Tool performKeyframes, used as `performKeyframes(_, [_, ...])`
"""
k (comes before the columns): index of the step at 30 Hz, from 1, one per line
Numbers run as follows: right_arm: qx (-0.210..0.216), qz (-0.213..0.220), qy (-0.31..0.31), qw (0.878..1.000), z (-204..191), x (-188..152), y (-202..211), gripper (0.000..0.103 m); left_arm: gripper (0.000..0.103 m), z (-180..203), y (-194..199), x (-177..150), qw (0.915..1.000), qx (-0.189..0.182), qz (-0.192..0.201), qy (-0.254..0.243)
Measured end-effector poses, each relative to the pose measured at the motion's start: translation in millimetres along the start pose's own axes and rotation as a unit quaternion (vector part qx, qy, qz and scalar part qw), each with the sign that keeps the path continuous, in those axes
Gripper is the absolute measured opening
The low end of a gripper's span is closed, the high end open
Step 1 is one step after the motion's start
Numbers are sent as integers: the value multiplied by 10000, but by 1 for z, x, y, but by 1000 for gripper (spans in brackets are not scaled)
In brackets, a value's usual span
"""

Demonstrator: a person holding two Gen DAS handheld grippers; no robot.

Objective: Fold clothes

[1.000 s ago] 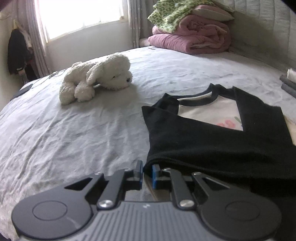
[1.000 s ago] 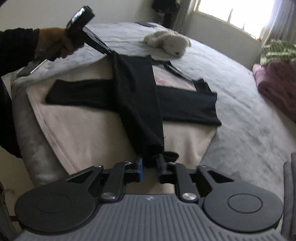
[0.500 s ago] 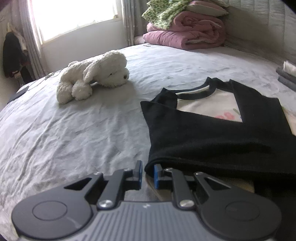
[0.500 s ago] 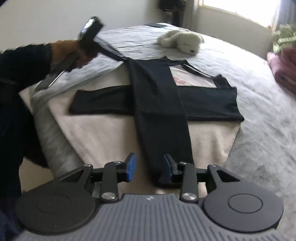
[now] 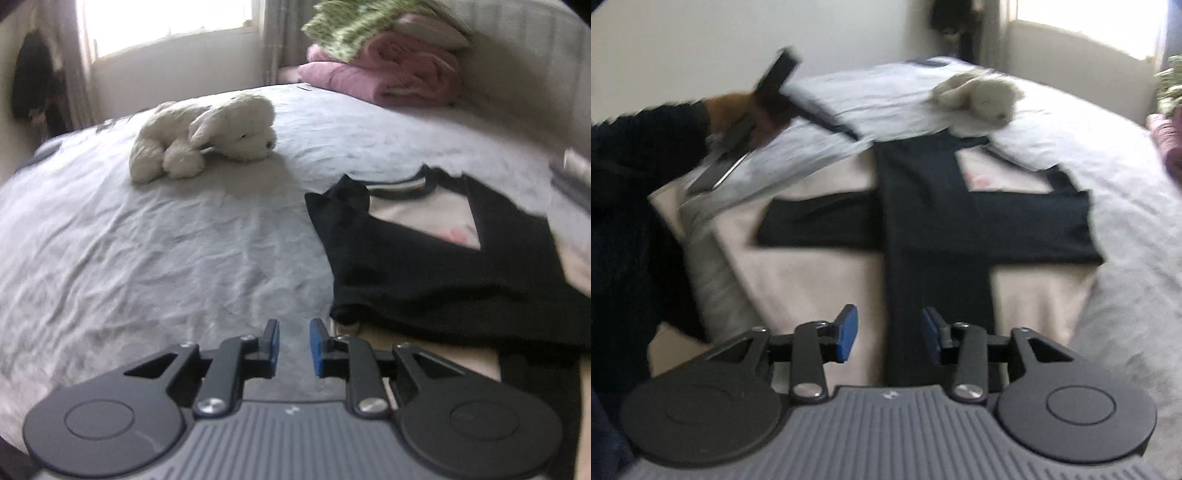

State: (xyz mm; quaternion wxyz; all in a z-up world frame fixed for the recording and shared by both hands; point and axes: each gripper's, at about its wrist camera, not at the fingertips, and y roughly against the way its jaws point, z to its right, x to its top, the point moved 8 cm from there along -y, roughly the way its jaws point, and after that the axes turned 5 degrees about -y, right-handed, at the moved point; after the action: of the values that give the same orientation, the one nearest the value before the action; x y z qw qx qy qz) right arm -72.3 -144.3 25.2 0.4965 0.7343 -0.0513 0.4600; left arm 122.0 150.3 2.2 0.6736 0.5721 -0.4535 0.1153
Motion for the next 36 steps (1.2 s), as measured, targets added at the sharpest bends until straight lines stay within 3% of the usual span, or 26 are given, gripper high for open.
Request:
performKeyframes(7, [-451, -149, -697, 9964, 43, 20, -31, 45, 23, 15, -13, 23, 9970, -413, 287, 590])
performKeyframes(14, [-715, -574, -1186, 9887, 66, -11, -39, 45, 24, 37, -46, 7, 9992, 22, -326, -209])
performKeyframes(17, [-742, -658, -1152, 9884, 64, -19, -42, 30, 22, 33, -43, 10, 9993, 41, -329, -158])
performKeyframes(18, [-730, -645, -1162, 9884, 64, -18, -42, 16, 20, 31, -41, 10, 9994, 55, -321, -135])
performKeyframes(19, [-725, -628, -1177, 9884, 63, -18, -41, 10, 17, 30, -40, 11, 9994, 89, -306, -119])
performKeyframes(21, [-747, -549, -1177, 9887, 64, -17, -37, 5, 14, 28, -38, 11, 9995, 152, -277, -68])
performKeyframes(26, [-705, -257, -1316, 9885, 65, -11, -22, 4, 8, 28, -35, 15, 9995, 244, -213, -9])
performKeyframes(27, [-739, -278, -1323, 9881, 66, -12, -24, 4, 1, 27, -35, 15, 9993, 314, -207, -1])
performKeyframes(31, [-817, -440, -1291, 9873, 67, -15, -32, 4, 0, 11, -34, 16, 9962, 814, -246, 181])
performKeyframes(36, [-837, -319, -1250, 9881, 66, -13, -28, 10, 0, 17, -29, 17, 9973, 708, -201, -29])
